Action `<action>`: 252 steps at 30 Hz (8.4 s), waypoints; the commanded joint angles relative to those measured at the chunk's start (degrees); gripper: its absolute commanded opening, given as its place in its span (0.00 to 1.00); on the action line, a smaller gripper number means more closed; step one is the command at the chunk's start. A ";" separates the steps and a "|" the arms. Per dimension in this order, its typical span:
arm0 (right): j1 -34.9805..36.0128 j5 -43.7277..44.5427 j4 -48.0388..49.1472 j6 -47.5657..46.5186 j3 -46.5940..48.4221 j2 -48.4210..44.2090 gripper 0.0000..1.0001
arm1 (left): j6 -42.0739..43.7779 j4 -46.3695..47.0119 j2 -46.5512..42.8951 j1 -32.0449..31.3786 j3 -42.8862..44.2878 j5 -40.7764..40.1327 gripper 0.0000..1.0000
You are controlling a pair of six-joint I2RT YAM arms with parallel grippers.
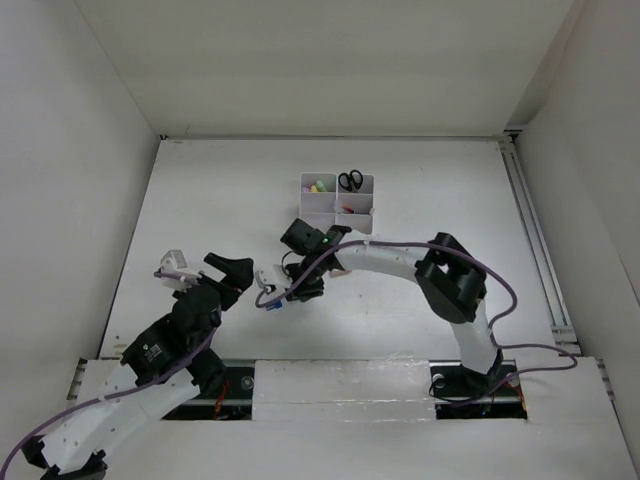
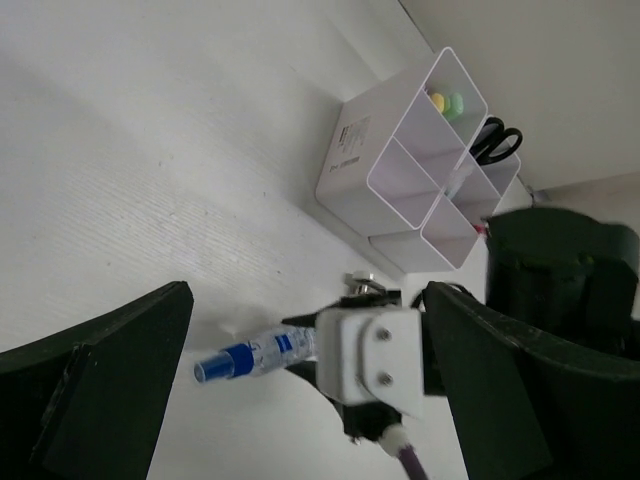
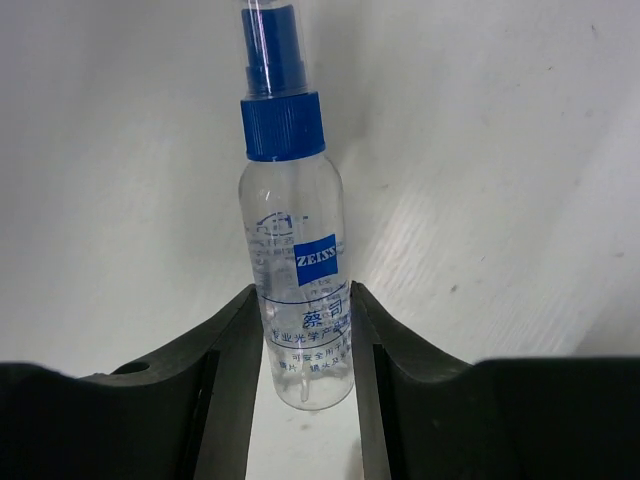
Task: Sort the stationery into containers
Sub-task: Grab a piece of stationery with the right arm, then pass the stationery from the right arm to the left, then place the stationery into the container, then grab a piece of stationery with the right arm
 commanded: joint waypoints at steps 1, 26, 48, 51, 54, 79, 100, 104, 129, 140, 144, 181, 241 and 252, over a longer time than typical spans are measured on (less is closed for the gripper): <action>0.58 -4.19 13.35 7.19 -7.34 -11.55 0.00 | -3.02 -1.69 -2.29 -0.14 1.38 -3.74 1.00; -2.33 22.27 30.43 73.30 -25.55 -51.98 0.00 | 32.47 53.58 11.92 -0.14 -0.21 26.21 1.00; -6.46 13.67 37.55 74.71 -36.54 -60.79 0.00 | 31.34 65.28 28.54 -0.14 4.45 46.79 1.00; -5.93 11.38 38.78 74.71 -37.17 -61.31 0.00 | 31.34 65.28 29.34 -0.14 4.98 46.18 0.98; -4.79 8.74 40.09 74.71 -37.69 -61.32 0.00 | 31.34 65.28 30.57 -0.14 5.59 46.18 0.95; -3.03 43.70 28.80 80.06 -43.75 -69.74 1.00 | 40.65 65.54 42.43 -0.14 12.97 32.07 0.00; -1.98 50.21 16.46 86.05 -54.04 -90.33 1.00 | 58.41 76.97 72.05 1.97 26.69 1.09 0.00; -1.97 54.51 15.59 88.59 -54.04 -87.60 1.00 | 58.41 76.97 74.25 1.97 29.49 1.70 0.00; -1.97 57.52 17.95 84.82 -55.80 -88.39 1.00 | 60.17 76.44 78.74 1.97 32.75 1.53 0.00; -1.97 57.52 17.95 84.82 -56.33 -88.91 1.00 | 61.31 76.44 79.27 1.97 32.75 1.00 0.00; -1.97 57.00 17.95 84.82 -56.33 -88.91 1.00 | 61.31 76.44 79.27 1.97 32.75 0.39 0.00; -1.97 55.41 19.62 83.24 -56.33 -88.39 1.00 | 60.53 79.00 87.62 4.87 33.28 0.39 0.00; -7.86 9.80 24.13 33.24 -31.73 -35.49 1.00 | 22.12 24.67 32.44 1.09 6.74 10.93 1.00; -14.46 6.52 1.87 21.28 -14.57 -19.48 1.00 | 21.50 25.20 21.08 1.09 1.90 11.99 1.00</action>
